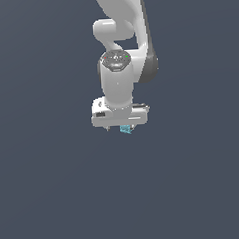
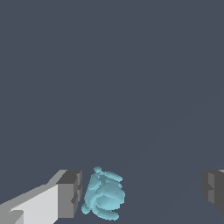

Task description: Pick up the object and move it to a goal position.

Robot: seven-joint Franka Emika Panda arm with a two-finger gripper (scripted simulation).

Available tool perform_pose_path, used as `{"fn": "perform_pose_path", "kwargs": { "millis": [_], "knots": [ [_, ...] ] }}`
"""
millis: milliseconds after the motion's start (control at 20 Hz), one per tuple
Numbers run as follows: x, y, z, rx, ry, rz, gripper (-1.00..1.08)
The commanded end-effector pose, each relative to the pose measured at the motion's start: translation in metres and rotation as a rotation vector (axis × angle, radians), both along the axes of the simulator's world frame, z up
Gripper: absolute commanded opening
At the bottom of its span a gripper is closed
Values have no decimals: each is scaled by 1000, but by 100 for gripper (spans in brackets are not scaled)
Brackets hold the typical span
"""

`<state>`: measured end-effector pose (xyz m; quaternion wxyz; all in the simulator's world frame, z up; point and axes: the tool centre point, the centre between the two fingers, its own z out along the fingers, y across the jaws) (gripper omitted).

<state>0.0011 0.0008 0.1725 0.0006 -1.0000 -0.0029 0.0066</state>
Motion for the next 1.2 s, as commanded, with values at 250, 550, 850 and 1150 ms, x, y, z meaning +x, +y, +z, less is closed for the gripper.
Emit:
{"fn": "perform_pose_path", "kwargs": {
  "millis": [250, 550, 850, 1150],
  "knots": [
    [-1, 4, -3, 15, 0, -20, 100],
    [0, 6, -3, 29, 1, -33, 100],
    [-5, 8, -9, 25, 0, -50, 100],
    [-21, 14, -24, 19, -1, -100, 100]
  ]
}}
